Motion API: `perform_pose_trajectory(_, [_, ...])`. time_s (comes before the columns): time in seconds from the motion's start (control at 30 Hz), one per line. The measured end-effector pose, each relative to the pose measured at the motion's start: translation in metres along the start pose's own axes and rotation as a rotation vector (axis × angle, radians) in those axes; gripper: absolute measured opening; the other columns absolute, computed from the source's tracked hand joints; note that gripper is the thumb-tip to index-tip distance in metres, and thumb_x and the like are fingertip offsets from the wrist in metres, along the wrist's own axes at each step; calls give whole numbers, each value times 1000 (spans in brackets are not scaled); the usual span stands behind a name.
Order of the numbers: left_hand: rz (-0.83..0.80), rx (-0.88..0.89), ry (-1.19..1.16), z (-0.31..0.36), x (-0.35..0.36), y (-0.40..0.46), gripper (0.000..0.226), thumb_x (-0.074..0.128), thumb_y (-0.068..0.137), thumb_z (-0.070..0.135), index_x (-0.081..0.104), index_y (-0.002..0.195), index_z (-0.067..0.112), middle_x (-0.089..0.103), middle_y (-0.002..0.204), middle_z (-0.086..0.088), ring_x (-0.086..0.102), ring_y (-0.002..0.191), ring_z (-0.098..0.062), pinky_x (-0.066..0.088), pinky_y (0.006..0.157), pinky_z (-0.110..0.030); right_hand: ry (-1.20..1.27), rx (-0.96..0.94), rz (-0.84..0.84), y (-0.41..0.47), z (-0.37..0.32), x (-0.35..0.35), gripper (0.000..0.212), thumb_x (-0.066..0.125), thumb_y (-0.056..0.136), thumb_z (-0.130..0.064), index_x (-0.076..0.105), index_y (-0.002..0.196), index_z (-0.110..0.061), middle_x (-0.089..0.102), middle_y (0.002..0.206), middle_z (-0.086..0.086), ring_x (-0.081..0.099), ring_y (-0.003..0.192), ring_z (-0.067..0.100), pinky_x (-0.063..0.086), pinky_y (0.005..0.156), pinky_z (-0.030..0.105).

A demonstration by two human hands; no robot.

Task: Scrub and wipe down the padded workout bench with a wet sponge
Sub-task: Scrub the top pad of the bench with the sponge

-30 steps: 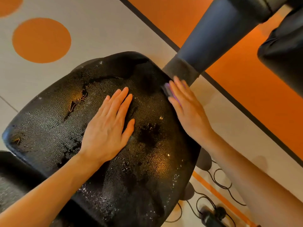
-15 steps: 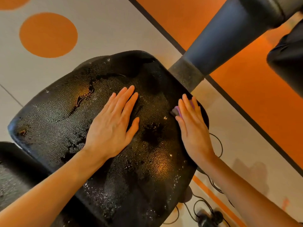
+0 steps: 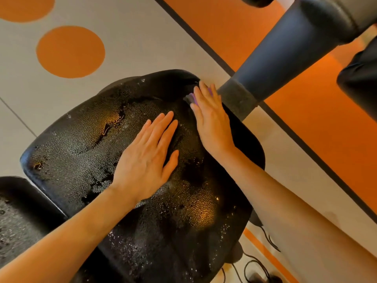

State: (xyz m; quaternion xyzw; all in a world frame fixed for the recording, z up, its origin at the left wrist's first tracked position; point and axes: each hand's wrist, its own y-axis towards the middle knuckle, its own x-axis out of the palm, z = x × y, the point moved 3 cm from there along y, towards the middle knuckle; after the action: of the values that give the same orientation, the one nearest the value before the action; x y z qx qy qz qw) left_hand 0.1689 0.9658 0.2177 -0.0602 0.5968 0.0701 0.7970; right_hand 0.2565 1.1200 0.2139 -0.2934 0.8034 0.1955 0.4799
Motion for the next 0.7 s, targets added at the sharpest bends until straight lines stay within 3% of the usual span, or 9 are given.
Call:
perform_pose_trajectory(0.07, [-6, 5, -15, 0, 0, 1, 62, 30, 102, 44, 29, 153, 9, 22, 163, -9, 17, 152, -22, 15, 124, -40, 14, -48, -24, -3, 3, 0, 44, 38, 102, -24, 40, 142, -7, 31, 154, 11, 19, 146, 28, 25, 117, 44])
perform_pose_trajectory(0.2, [-11, -10, -88, -4, -9, -5, 62, 30, 102, 43, 26, 155, 11, 18, 164, -7, 13, 152, -22, 13, 125, -42, 3, -38, -55, -110, 19, -25, 49, 37, 99, -33, 36, 145, -13, 31, 154, 2, 17, 146, 19, 30, 115, 43])
perform_pose_trajectory(0.3, [24, -105, -114, -11, -18, -26, 61, 32, 102, 41, 25, 155, 12, 16, 164, -6, 10, 153, -22, 6, 125, -40, 52, 14, -31, -68, 11, -14, 46, 39, 101, -26, 39, 143, -9, 34, 153, 9, 19, 145, 24, 30, 115, 49])
perform_pose_trajectory(0.4, [50, -262, -97, -25, -19, -57, 63, 35, 100, 42, 24, 155, 13, 13, 165, -7, 5, 154, -22, 0, 125, -38, 47, 4, -33, 6, -9, 2, 45, 39, 102, -22, 37, 145, -8, 30, 155, 11, 17, 146, 28, 23, 118, 45])
perform_pose_trajectory(0.6, [68, -394, -64, -33, -16, -67, 67, 35, 98, 47, 25, 155, 12, 16, 164, -11, 9, 153, -26, 4, 125, -43, 97, -27, -97, -83, 4, -13, 44, 38, 103, -25, 36, 146, -16, 26, 156, 1, 9, 146, 12, 16, 119, 35])
perform_pose_trajectory(0.7, [84, -393, -53, -32, -16, -66, 67, 37, 98, 45, 27, 154, 10, 18, 163, -12, 11, 153, -27, 3, 125, -42, 58, -30, -32, -35, -11, 0, 43, 38, 102, -24, 42, 142, -8, 33, 154, 9, 17, 146, 23, 21, 118, 43])
